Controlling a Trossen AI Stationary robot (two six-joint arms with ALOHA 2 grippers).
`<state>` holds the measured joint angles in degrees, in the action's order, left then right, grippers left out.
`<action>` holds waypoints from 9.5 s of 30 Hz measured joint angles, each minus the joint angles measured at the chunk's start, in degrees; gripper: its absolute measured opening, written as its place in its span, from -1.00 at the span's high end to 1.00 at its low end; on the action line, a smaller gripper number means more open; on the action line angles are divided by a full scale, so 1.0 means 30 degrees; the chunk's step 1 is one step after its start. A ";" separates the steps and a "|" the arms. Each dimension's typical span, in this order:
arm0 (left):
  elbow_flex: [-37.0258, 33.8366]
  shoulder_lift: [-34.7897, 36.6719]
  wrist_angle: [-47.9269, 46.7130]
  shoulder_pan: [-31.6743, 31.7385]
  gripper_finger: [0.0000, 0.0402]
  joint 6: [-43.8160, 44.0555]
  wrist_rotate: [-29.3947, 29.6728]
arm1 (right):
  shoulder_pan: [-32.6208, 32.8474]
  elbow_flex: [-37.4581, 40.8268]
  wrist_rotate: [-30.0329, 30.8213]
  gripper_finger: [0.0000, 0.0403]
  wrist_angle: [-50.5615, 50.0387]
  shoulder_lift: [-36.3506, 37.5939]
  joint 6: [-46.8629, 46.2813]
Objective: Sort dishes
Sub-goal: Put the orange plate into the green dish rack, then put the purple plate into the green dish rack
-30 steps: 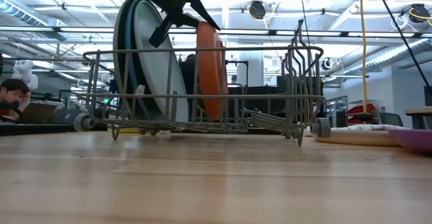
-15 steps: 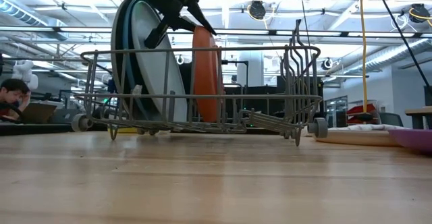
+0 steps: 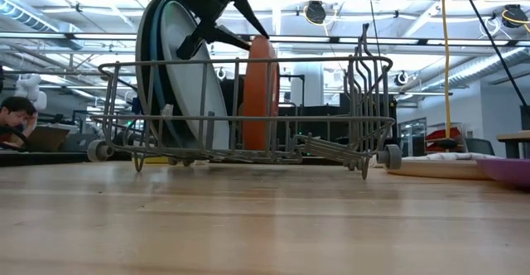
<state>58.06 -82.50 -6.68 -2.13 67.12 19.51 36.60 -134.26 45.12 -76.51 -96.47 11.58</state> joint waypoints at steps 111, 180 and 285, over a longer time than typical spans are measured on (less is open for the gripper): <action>-0.6608 1.2935 1.1570 -0.9588 0.20 -1.9025 0.2135 | 0.4058 2.1274 -1.2559 0.99 0.5739 -0.4371 -3.0458; -0.6594 1.1089 0.8867 -0.9588 0.20 -2.2544 -0.4962 | -0.2361 0.5100 -1.6903 1.00 0.6601 -0.4211 -0.6400; -0.5122 0.7672 1.0431 -0.8695 0.98 -2.1213 -0.0881 | -0.3365 -0.0036 -0.8109 0.10 -0.4076 -0.3189 -0.9274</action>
<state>42.70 -59.48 24.62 -28.22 3.48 16.87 26.50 -134.37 20.80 -88.74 -106.03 -16.25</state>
